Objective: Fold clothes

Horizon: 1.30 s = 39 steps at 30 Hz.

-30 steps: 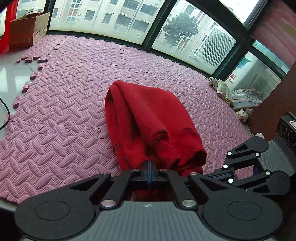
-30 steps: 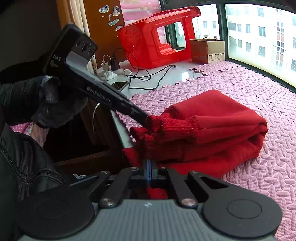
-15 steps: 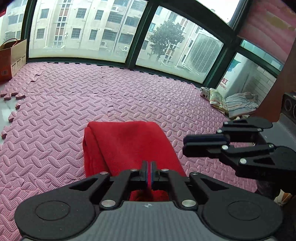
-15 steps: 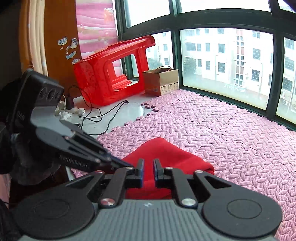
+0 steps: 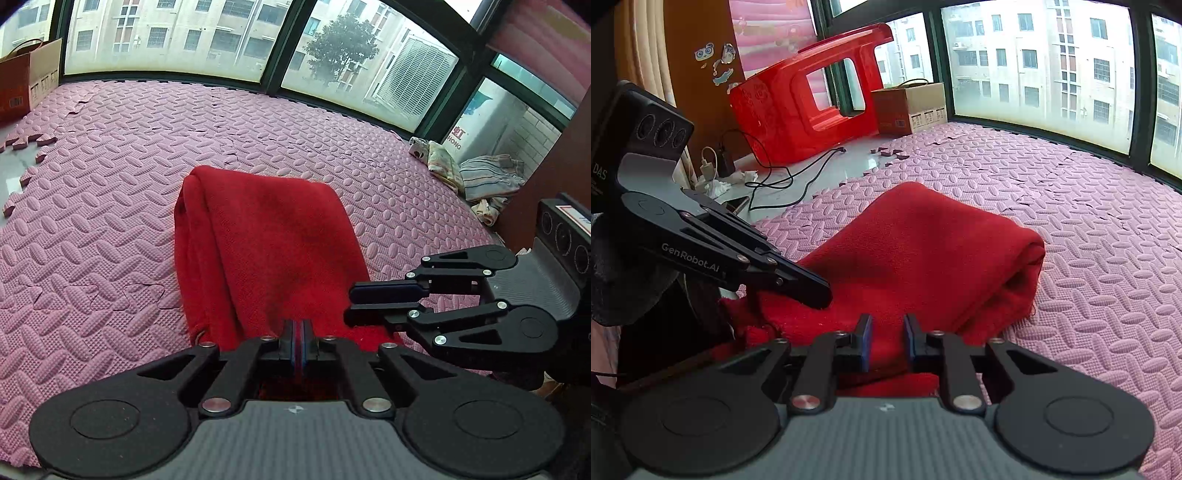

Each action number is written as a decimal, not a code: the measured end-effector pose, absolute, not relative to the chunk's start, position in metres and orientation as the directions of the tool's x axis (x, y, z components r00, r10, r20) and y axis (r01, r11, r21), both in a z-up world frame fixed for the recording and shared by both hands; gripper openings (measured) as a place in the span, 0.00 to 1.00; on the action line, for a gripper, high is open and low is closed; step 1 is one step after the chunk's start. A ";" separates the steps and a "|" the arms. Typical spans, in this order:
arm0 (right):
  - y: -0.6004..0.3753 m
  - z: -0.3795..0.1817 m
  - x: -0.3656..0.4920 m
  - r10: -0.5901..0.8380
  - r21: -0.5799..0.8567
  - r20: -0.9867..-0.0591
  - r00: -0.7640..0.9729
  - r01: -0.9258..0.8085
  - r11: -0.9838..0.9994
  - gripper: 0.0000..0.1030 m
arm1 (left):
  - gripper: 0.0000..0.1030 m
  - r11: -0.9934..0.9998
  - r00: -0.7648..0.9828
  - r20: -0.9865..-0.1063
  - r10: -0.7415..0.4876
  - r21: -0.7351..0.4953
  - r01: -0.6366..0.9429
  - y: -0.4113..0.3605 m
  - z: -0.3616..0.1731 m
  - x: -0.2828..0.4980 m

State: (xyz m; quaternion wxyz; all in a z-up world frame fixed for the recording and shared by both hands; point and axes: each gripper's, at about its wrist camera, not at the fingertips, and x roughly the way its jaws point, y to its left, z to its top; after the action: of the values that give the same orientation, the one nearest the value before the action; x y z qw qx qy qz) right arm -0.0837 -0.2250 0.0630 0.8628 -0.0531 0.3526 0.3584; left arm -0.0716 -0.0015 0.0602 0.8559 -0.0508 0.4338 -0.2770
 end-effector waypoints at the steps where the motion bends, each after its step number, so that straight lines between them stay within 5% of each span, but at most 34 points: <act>1: -0.225 0.063 -0.083 0.583 0.164 -0.645 0.495 -0.655 0.738 0.17 | 0.04 0.841 0.479 -0.709 -0.517 -0.318 0.437 -0.004 0.066 -0.072; 10: -0.235 0.069 -0.076 0.609 0.228 -0.636 0.475 -0.638 0.736 0.18 | 0.05 0.824 0.461 -0.707 -0.537 -0.320 0.469 -0.024 0.061 -0.073; 16: -0.235 0.089 -0.043 0.575 0.185 -0.597 0.559 -0.601 0.777 0.32 | 0.06 0.822 0.463 -0.704 -0.538 -0.318 0.472 -0.025 0.058 -0.080; 25: -0.216 0.059 0.019 0.455 0.104 -0.657 0.601 -0.526 0.844 0.32 | 0.06 0.817 0.464 -0.697 -0.547 -0.324 0.477 -0.025 0.052 -0.088; 39: -0.156 0.062 0.026 0.509 0.062 -0.696 0.507 -0.663 0.746 0.33 | 0.06 0.817 0.469 -0.687 -0.555 -0.344 0.463 -0.023 0.048 -0.090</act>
State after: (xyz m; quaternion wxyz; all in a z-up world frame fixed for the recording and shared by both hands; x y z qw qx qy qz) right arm 0.0257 -0.1564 0.0619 0.8614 -0.1067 0.3617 0.3403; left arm -0.0898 -0.0229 0.0481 0.8553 -0.0547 0.4207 -0.2976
